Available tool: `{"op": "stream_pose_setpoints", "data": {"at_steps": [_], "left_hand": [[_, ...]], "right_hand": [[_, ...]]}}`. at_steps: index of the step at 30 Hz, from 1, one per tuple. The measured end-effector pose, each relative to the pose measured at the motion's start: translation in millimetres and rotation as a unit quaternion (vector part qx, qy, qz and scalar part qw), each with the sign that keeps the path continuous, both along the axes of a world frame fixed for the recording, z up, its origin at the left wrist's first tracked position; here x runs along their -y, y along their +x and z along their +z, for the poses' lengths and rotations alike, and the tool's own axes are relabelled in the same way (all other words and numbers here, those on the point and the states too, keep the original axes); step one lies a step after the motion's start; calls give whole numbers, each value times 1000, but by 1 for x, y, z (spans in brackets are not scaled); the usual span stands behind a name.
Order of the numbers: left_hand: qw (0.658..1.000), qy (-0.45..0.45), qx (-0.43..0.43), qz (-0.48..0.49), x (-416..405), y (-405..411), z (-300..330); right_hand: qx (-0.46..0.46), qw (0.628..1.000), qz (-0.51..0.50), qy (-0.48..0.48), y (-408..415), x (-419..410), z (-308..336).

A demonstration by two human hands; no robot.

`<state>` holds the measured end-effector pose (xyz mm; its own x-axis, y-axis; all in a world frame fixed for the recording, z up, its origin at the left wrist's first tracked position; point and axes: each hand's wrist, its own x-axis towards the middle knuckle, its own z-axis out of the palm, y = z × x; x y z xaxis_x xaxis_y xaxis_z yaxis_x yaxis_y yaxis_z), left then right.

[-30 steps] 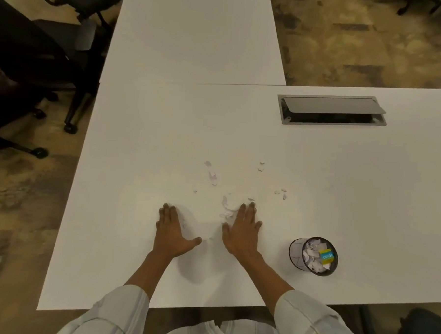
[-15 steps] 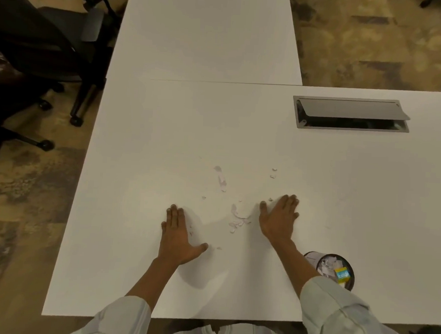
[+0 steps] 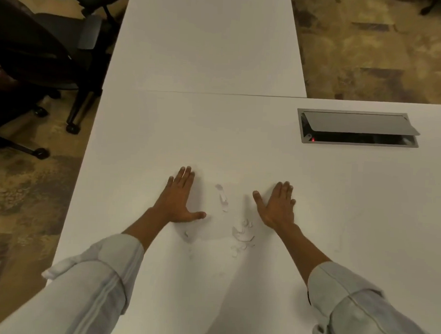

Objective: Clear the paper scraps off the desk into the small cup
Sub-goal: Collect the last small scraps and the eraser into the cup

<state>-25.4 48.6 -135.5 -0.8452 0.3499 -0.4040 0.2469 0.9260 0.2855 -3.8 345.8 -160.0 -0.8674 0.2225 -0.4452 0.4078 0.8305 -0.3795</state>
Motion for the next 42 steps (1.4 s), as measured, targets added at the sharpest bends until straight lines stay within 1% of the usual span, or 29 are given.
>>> {"op": "stream_pose_setpoints", "data": {"at_steps": [2,4,7,9,11,12,14,18,21,23,24,26,28,29,31,33,37,40,42], "left_hand": [[1000,2,10,-25,-9,-24,-2],[998,6,41,-39,-19,-38,-7],[996,-7,66,-52,-29,-38,-15],[996,-6,66,-53,-32,-27,-17],[996,3,65,-64,-32,-11,-19],[996,9,63,-68,-31,-1,-20],[996,20,58,-64,-31,21,-23],[997,20,44,-55,-36,67,-29],[998,20,36,-45,-41,96,-28],[998,14,32,-48,-42,107,-25],[998,11,29,-54,-41,110,-23],[998,13,26,-61,-37,113,-18],[998,11,17,-62,-29,111,-13],[998,3,14,-59,-24,109,-11],[998,-27,16,-52,-18,106,-9],[997,-48,26,-57,-15,105,-10],[995,-66,-11,-76,-16,119,-14],[991,-98,-28,-88,-21,134,-16],[987,-119,-43,-100,-24,143,-15]], "right_hand": [[4,1000,15,-1,-2,11,-4],[-8,999,50,-7,-1,30,-6],[-33,985,167,-15,3,59,-8],[-46,962,267,-37,6,71,-9],[-56,930,361,-34,10,75,-9],[-61,916,397,-21,13,75,-9],[-75,898,434,-1,22,70,-9],[-107,888,448,17,52,45,-10],[-115,890,441,37,77,28,-9],[-128,894,428,30,88,19,-4],[-138,907,399,10,91,14,-1],[-158,943,291,-45,90,4,5],[-141,968,198,-65,81,-4,9],[-116,975,178,-60,77,-6,8],[-68,978,192,-34,75,-5,4],[-51,970,237,-9,81,5,1],[-54,948,314,5,112,35,-1],[-61,931,358,47,134,48,-3],[-86,924,363,86,143,50,-2]]}}
